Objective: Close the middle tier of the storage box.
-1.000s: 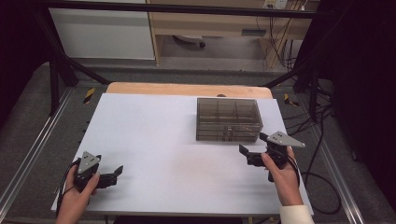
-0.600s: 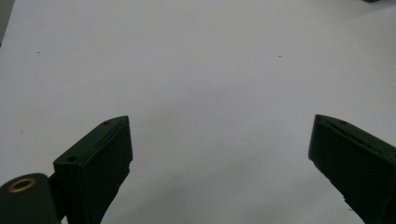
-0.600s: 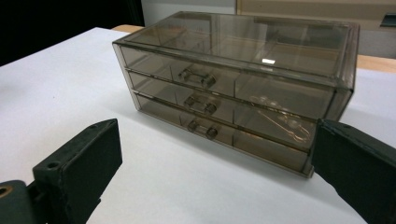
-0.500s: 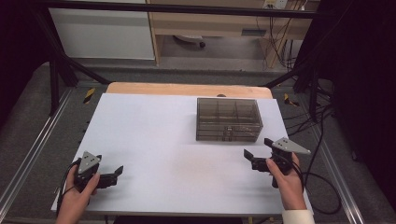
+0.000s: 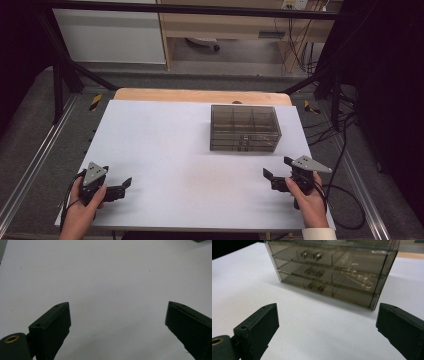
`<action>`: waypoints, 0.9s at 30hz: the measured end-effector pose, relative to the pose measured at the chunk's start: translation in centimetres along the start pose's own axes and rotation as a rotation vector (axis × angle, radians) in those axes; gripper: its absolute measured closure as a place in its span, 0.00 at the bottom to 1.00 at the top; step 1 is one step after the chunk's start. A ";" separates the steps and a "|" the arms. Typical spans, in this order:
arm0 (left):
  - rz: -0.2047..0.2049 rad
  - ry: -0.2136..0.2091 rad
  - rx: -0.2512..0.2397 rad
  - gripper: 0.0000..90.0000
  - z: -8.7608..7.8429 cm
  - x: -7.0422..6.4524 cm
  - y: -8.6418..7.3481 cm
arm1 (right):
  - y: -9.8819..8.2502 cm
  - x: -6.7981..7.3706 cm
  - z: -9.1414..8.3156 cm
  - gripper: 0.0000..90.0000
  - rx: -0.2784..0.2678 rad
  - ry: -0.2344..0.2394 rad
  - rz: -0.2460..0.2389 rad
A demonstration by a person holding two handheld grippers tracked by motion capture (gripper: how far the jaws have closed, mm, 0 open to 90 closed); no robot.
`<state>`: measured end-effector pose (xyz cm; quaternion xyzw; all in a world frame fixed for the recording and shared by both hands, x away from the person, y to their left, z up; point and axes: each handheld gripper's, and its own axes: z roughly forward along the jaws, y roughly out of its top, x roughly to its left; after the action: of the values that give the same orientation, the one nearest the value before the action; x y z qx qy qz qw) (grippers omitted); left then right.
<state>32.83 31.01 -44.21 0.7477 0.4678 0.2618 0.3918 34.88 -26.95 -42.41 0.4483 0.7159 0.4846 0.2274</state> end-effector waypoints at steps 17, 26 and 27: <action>0.005 -0.011 0.011 0.06 0.2 -0.3 0.0 | -1.2 1.0 1.9 0.04 0.110 0.047 -0.024; 0.011 -0.018 0.023 0.06 0.4 -0.5 -0.1 | -1.1 1.7 2.9 0.04 0.143 0.058 -0.056; 0.014 -0.019 0.024 0.06 0.4 -0.5 -0.1 | -1.1 1.8 3.0 0.04 0.146 0.060 -0.060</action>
<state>32.86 30.42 -44.49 0.7581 0.4619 0.2519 0.3855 35.81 -24.11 -44.49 0.4273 0.7690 0.4371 0.1870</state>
